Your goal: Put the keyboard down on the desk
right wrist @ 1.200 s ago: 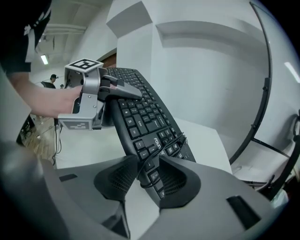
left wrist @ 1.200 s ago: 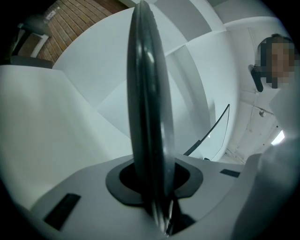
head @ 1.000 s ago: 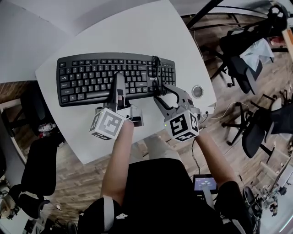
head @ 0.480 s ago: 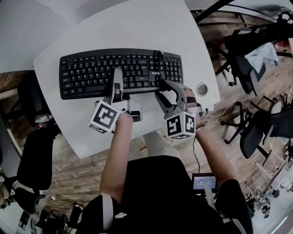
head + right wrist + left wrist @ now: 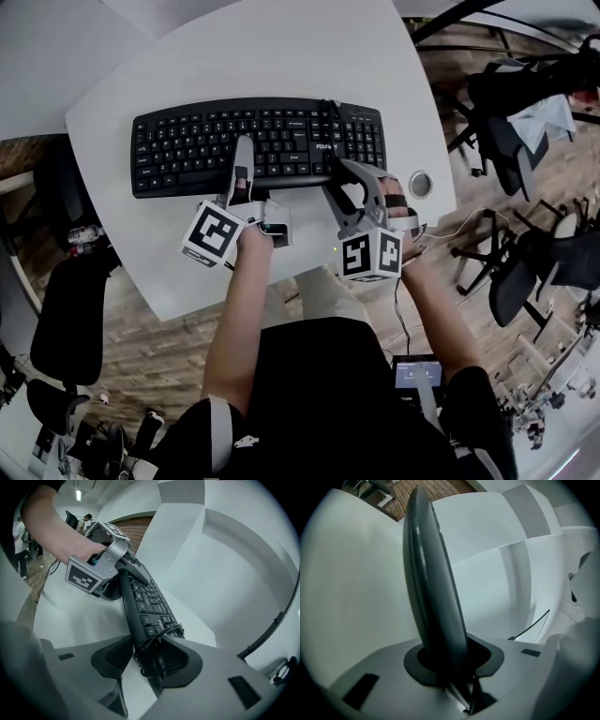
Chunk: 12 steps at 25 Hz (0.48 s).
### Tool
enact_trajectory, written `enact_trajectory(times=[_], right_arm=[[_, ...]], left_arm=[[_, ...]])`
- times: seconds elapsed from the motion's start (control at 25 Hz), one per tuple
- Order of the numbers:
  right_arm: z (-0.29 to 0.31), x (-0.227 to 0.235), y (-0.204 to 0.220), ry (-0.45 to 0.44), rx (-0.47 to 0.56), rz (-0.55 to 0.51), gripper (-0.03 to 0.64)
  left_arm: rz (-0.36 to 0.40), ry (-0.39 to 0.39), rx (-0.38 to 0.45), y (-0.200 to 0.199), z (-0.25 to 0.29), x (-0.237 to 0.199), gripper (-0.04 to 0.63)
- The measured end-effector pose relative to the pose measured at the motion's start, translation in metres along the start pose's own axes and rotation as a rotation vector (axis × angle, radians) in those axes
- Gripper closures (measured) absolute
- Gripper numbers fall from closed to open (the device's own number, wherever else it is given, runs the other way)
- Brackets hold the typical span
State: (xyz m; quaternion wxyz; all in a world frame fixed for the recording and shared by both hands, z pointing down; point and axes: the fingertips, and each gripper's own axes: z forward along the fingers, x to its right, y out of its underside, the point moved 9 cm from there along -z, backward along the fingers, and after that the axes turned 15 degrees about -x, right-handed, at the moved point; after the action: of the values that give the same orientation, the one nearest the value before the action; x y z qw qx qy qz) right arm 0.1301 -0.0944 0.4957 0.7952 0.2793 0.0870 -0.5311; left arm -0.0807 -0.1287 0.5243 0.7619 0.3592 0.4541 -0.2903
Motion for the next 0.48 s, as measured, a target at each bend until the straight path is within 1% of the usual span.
enact_trajectory(times=[0.2,0.4,0.48], right_arm=[[0.004,0.0,0.004,0.014,0.005,-0.038,0.407],[0.005,0.001,-0.001,0.014,-0.019,-0.07,0.411],[0.005,0.001,-0.001,0.017,-0.021,-0.078,0.411]], left_arm=[[-0.046,0.002,-0.01,0.004,0.004,-0.012,0.477],[-0.091,0.008,-0.01,0.006,0.006,-0.023,0.476],[-0.094,0.018,-0.006,0.007,0.005,-0.024,0.476]])
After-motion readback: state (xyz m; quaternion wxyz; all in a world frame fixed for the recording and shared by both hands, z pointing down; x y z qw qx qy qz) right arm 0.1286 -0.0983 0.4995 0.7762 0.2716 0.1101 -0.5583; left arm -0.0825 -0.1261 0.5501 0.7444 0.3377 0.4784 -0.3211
